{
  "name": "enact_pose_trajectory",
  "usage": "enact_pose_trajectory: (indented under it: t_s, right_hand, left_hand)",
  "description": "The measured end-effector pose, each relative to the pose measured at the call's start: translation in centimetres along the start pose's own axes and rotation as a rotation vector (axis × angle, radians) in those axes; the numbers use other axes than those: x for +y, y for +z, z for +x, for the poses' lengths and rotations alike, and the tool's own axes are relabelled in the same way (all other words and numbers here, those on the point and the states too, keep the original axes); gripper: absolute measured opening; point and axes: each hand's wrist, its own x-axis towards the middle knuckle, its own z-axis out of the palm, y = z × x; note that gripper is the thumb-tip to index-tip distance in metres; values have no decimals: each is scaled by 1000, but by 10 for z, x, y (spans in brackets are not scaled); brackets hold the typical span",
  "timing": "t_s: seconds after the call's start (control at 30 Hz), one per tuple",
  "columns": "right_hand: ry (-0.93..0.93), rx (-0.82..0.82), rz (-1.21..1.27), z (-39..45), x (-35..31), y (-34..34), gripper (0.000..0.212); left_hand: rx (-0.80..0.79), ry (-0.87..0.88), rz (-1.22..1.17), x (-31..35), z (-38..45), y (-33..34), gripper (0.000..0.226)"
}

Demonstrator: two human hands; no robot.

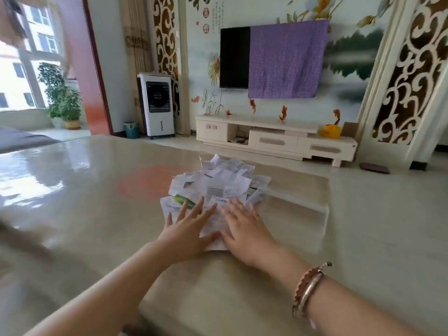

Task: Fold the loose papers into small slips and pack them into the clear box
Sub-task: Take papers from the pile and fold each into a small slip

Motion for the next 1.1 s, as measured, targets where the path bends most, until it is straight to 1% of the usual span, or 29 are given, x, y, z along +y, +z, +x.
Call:
enact_pose_trajectory:
  t_s: [0.03,0.07,0.1,0.13,0.2,0.27,0.4,0.53,0.6,0.7,0.77,0.83,0.97,1.1]
  right_hand:
    - [-57,27,-76,2,-1,6,61]
    - [-119,68,-92,7,0,13,66]
    - [-151,74,-115,9,1,18,70]
    - [-166,49,-104,11,5,24,69]
    - [-115,-54,-44,16,10,27,62]
    - [-80,-157,-1,23,11,28,62]
    - [-62,-222,45,45,8,31,62]
    - [-87,-200,58,66,1,35,62]
    - [-104,-167,87,65,-1,34,65]
    - [-141,-146,121,56,-2,26,67]
    - [-154,-110,130,47,-2,19,63]
    - [-142,-68,140,43,-1,13,54]
    - [-123,-34,140,37,3,9,42]
    - [-154,-60,171,30,7,4,39]
  left_hand:
    - [-46,-1,18,-4,1,6,77]
    - [-72,-11,38,-9,6,10,76]
    - [-89,-29,60,-13,10,14,75]
    - [-83,-45,70,-19,14,16,75]
    - [-80,-38,100,-23,21,14,75]
    - [-69,-37,111,-29,28,16,75]
    - [-45,-69,101,-44,38,15,73]
    - [34,-124,33,-55,43,13,70]
    - [139,-80,-22,-55,38,16,67]
    - [252,51,-114,-58,26,19,78]
    - [271,132,-138,-60,19,20,78]
    - [287,181,-167,-60,16,21,75]
    - [291,186,-227,-59,18,22,70]
    - [284,165,-245,-59,14,21,72]
